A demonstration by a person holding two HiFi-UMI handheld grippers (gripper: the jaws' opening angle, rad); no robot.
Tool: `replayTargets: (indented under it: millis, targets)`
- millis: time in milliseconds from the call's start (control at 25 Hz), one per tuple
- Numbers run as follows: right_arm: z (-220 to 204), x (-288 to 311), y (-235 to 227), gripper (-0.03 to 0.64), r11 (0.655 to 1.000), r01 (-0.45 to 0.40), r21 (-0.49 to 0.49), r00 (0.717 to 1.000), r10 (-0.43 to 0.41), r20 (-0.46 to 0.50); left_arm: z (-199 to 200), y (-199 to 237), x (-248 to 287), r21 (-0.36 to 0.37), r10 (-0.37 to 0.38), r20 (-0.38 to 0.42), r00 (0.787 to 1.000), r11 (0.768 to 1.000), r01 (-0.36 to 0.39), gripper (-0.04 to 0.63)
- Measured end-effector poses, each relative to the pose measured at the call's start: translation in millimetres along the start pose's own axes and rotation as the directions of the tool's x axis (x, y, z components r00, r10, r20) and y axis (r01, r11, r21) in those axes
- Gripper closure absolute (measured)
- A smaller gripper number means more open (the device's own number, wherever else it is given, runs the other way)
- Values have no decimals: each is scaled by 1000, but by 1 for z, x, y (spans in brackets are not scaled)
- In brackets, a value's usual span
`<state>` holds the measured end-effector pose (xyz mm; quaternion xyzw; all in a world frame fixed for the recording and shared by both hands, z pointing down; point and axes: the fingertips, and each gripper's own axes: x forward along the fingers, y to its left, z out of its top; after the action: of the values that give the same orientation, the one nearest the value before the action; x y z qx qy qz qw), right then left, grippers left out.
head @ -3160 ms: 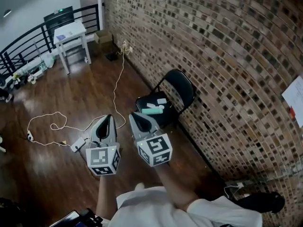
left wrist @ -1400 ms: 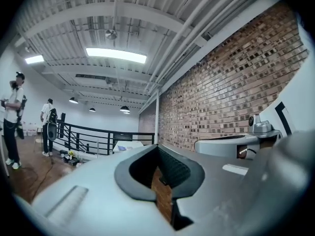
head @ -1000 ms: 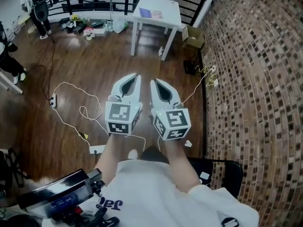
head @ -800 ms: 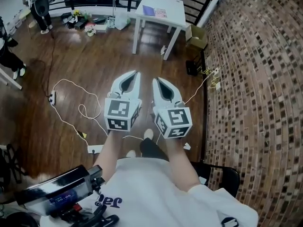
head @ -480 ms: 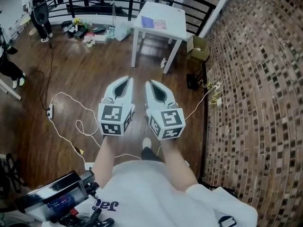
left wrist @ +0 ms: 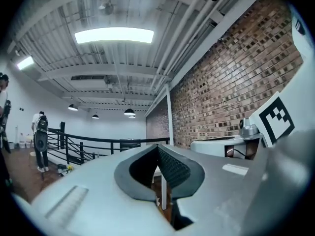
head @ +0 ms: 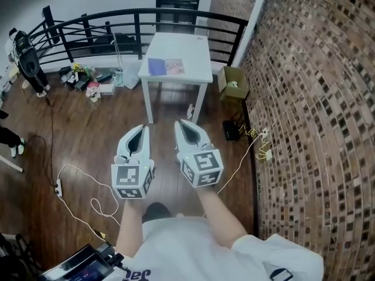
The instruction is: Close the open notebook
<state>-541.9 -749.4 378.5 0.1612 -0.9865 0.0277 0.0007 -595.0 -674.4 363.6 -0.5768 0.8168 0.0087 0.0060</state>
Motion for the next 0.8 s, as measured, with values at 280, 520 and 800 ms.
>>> replayTargets:
  millis: [280,520,800]
  targets:
    - [-39,112,-34,626,1000,-26,-14,997,25,-70,-35,60,114,-51,-12,-42,999,999,9,578]
    - [-27,239,-68,626,998,7,-59,997,-12,-73,-22,137,229,-49,-61,-17,998,997,61,578]
    - [-28,339,-114,626,994,50,-99,996,-58,-72,-17,204,326,-87,-75,32,997,993,77,578]
